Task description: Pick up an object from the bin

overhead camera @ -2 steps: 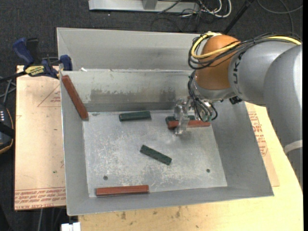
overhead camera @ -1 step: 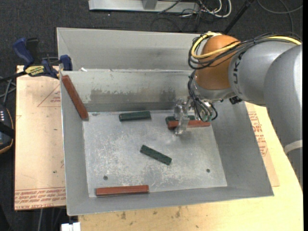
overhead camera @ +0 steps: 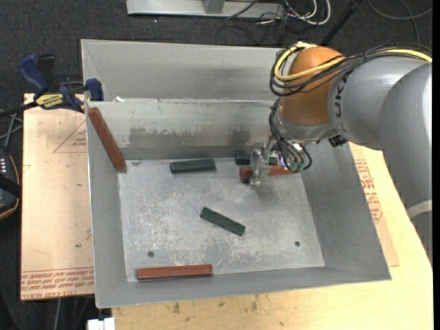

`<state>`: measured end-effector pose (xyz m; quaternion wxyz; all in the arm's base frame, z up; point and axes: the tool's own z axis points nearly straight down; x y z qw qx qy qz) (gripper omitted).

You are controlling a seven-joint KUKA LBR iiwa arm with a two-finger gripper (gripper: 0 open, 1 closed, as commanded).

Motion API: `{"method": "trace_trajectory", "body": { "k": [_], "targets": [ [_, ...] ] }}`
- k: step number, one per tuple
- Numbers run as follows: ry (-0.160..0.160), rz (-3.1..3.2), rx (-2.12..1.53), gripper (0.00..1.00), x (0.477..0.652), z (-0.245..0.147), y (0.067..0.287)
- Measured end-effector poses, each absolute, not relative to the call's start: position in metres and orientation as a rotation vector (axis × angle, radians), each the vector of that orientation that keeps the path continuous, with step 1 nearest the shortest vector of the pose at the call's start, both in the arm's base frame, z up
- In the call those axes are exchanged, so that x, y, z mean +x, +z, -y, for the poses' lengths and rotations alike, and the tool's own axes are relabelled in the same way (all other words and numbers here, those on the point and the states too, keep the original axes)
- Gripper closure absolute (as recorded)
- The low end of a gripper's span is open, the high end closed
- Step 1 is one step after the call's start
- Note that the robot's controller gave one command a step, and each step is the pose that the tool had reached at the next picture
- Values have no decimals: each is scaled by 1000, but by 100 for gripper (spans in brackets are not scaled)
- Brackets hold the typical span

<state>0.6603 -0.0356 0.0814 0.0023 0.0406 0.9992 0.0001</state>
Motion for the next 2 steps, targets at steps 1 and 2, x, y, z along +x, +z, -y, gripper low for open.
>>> {"method": "trace_trajectory", "body": {
  "k": [1,2],
  "targets": [
    [0,-3132,127,100,661,36,114],
    [0,-3134,126,100,662,35,157]
  ]
}}
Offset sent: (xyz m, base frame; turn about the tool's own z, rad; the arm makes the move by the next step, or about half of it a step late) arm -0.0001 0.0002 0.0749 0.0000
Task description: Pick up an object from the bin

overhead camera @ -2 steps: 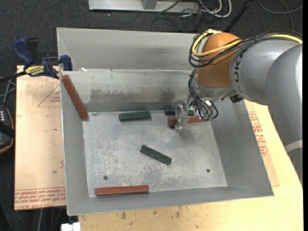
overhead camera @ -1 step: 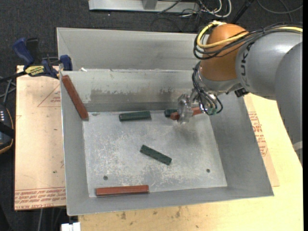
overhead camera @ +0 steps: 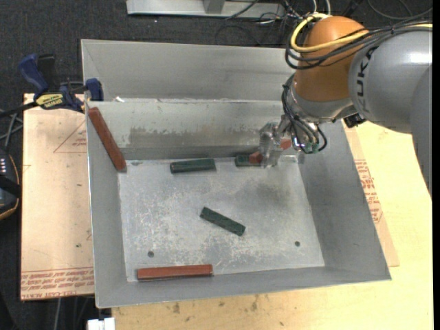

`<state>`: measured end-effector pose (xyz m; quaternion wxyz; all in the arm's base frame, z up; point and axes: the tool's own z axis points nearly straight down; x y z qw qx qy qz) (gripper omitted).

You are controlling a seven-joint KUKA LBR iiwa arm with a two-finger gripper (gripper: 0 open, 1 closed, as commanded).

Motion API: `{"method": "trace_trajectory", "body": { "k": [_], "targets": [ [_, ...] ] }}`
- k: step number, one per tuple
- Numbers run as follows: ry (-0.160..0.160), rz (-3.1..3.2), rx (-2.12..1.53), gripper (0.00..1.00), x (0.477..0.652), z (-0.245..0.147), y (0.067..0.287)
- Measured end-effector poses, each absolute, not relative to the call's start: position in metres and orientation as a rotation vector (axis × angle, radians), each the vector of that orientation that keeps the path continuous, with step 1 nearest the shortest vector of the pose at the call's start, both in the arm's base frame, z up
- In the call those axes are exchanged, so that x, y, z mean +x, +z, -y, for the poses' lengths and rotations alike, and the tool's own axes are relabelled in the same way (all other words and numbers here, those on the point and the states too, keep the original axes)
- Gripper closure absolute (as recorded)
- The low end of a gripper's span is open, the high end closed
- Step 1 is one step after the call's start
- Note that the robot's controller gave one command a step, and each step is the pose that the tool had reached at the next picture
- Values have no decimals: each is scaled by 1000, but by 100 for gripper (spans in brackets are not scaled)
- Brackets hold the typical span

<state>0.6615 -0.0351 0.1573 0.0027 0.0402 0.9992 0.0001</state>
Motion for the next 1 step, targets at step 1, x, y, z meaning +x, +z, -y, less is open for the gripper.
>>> {"method": "trace_trajectory", "body": {
  "k": [1],
  "targets": [
    [0,-3132,125,100,662,35,198]
  ]
}}
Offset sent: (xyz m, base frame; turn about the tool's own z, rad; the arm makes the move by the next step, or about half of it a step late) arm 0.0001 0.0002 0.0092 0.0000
